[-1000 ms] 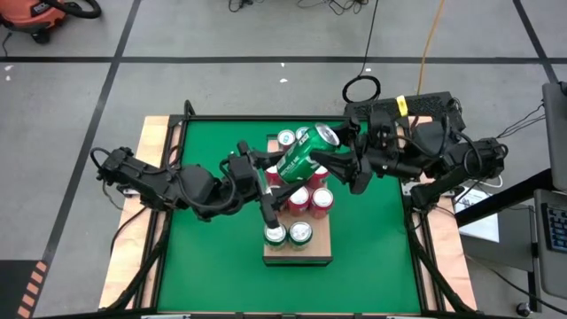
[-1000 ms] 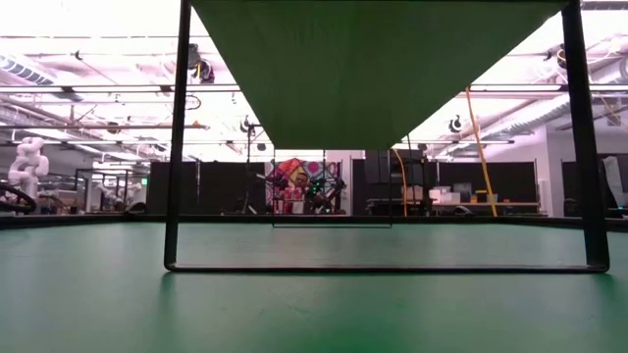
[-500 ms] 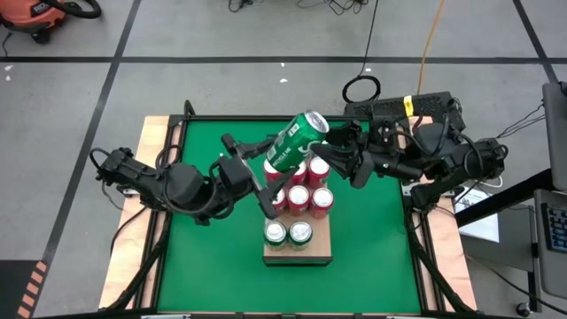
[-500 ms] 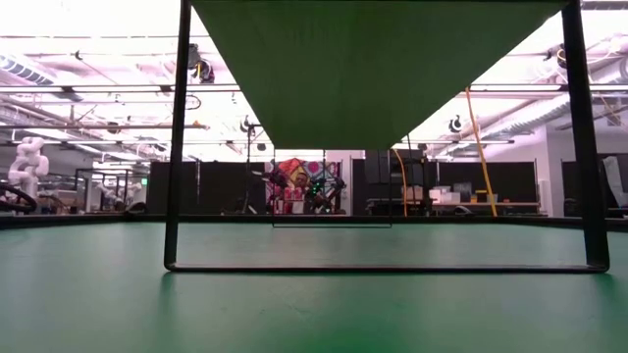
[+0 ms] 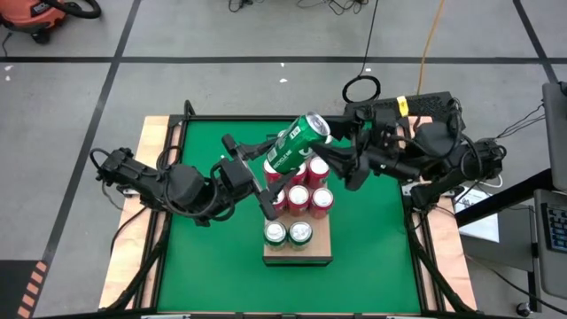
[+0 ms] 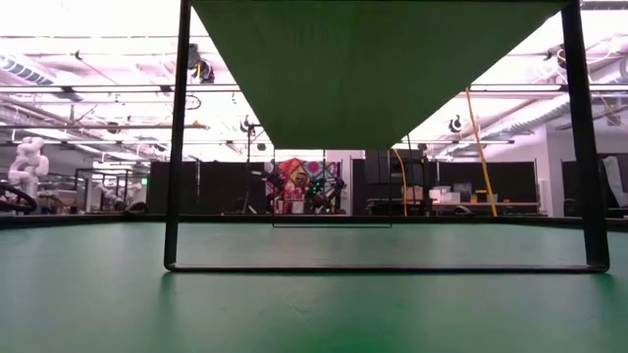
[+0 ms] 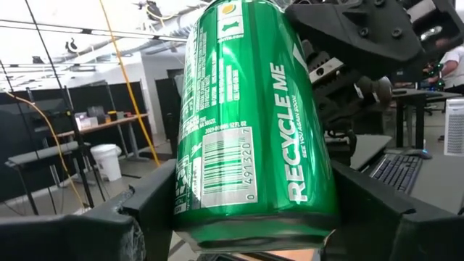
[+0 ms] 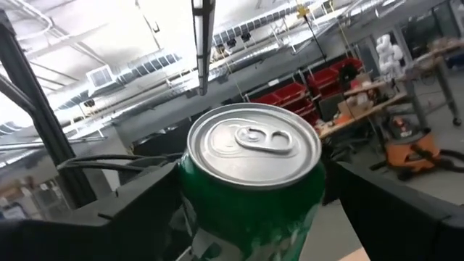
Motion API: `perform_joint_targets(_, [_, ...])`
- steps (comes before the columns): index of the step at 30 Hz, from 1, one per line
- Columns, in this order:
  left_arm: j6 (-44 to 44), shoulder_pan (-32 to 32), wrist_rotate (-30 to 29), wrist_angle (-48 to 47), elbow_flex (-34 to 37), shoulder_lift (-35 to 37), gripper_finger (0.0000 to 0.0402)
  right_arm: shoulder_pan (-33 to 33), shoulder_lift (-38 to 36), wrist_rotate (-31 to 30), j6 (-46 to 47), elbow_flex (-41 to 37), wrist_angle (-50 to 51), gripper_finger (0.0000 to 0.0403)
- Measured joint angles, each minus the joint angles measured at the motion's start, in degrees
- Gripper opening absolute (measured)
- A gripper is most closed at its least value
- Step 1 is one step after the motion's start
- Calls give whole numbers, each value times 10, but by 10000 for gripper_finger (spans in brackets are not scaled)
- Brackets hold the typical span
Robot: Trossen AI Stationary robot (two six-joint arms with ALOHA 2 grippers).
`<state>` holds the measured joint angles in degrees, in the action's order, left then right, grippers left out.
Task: Place canned beverage on shelf
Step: Put the green soda can on the shelf aligned with the other green soda cans
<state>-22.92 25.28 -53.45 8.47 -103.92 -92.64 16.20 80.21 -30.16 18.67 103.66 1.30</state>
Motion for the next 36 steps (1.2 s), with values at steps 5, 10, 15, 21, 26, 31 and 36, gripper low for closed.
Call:
perform_joint_targets(5, [-1, 0, 3, 0, 0, 0, 281, -2, 5, 0, -16, 0, -11, 357])
perform_joint_targets(10, [-1, 0, 3, 0, 0, 0, 281, -4, 6, 3, -18, 0, -11, 356])
perform_joint_targets(15, [0, 0, 3, -3, 0, 0, 281, -4, 6, 4, -16, 0, -11, 354])
perform_joint_targets(21, [-1, 0, 5, -8, 0, 0, 281, -5, 6, 18, 0, 0, -15, 351])
perform_joint_targets(26, [-1, 0, 5, -23, 0, -1, 281, -5, 6, 30, 8, 0, -15, 317])
perform_joint_targets(31, [-1, 0, 4, -22, 0, -1, 286, -5, 6, 32, 16, 0, -13, 288])
perform_joint_targets(36, [7, 0, 4, -22, 0, -1, 291, -5, 6, 33, 26, 0, -11, 295])
